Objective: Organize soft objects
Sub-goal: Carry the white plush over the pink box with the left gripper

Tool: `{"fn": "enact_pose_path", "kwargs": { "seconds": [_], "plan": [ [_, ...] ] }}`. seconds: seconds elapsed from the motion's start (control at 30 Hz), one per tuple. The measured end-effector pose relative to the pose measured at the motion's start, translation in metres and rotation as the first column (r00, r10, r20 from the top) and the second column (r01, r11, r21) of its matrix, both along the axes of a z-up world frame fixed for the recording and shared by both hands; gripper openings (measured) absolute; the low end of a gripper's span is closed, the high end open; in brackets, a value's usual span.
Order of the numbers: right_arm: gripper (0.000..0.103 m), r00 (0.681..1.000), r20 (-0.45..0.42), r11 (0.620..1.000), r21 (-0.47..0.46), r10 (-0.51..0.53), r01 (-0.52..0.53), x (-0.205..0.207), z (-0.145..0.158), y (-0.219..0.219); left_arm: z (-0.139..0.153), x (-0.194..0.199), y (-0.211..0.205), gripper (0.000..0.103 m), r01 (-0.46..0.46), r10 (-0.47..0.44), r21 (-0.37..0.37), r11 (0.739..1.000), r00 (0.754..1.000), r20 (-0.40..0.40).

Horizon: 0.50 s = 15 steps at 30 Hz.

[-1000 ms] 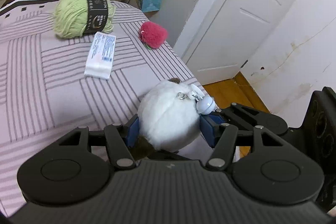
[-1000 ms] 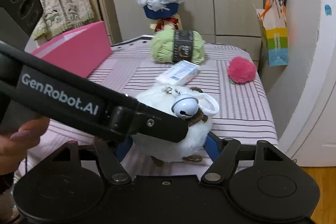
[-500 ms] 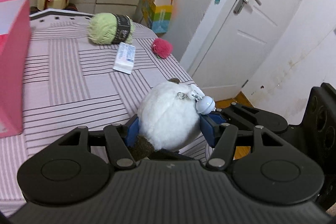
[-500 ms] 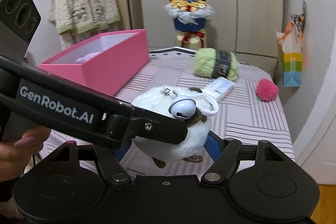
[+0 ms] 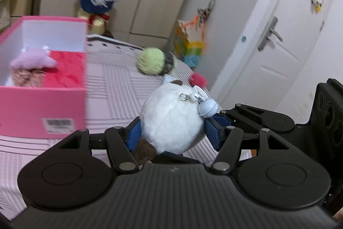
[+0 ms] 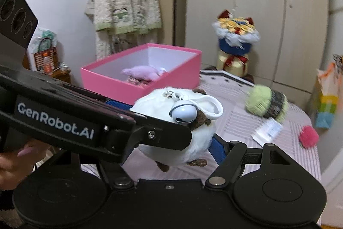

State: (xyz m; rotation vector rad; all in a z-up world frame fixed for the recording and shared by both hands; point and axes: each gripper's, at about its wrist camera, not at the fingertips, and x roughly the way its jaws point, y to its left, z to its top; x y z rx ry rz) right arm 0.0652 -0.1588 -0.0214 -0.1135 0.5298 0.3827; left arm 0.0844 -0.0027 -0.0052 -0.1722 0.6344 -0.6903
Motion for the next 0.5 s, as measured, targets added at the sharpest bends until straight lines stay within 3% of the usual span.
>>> {"fn": "enact_pose_path", "kwargs": {
  "seconds": [0.33, 0.5],
  "plan": [
    [0.079, 0.995, 0.014, 0.991, 0.082, 0.102, -0.103, 0.066, 0.018, 0.044, 0.027, 0.044, 0.046, 0.061, -0.113, 0.107, 0.062, 0.992, 0.990, 0.093],
    [0.079, 0.987, -0.022, 0.977, 0.144, 0.160, -0.155, 0.110, 0.025, 0.063, 0.034, 0.076, 0.076, 0.062, -0.168, 0.163, 0.054, 0.984, 0.983, 0.081]
  ]
}}
